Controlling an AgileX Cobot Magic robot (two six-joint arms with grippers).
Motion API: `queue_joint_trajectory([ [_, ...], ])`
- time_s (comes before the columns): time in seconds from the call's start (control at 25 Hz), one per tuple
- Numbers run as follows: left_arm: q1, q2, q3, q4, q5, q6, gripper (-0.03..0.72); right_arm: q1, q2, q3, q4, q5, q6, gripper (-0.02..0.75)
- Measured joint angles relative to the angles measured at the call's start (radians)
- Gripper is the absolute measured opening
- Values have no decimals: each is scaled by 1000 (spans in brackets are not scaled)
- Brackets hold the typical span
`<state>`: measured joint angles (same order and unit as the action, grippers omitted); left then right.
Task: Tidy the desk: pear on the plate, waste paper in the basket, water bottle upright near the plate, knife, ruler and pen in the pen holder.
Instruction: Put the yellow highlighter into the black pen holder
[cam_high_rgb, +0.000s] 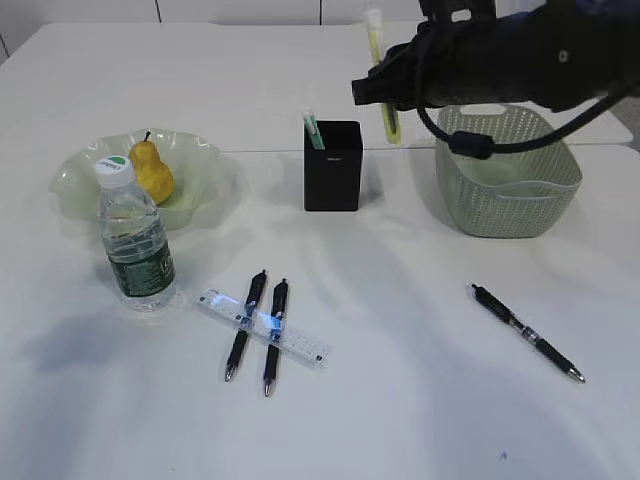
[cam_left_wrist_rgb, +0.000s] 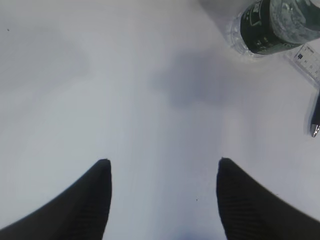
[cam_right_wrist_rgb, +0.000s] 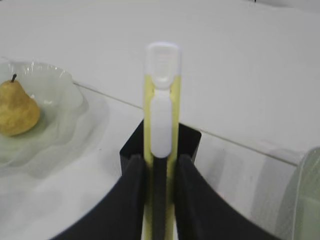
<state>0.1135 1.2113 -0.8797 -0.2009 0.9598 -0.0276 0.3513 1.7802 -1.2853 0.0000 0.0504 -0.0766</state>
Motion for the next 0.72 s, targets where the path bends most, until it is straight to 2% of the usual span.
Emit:
queue_joint_trajectory([
  [0.24,0,0,0,0,2,0,467,0,120,-79,0,-162,0,106],
  [0.72,0,0,0,0,12,0,467,0,401,-367,0,-214,0,106],
])
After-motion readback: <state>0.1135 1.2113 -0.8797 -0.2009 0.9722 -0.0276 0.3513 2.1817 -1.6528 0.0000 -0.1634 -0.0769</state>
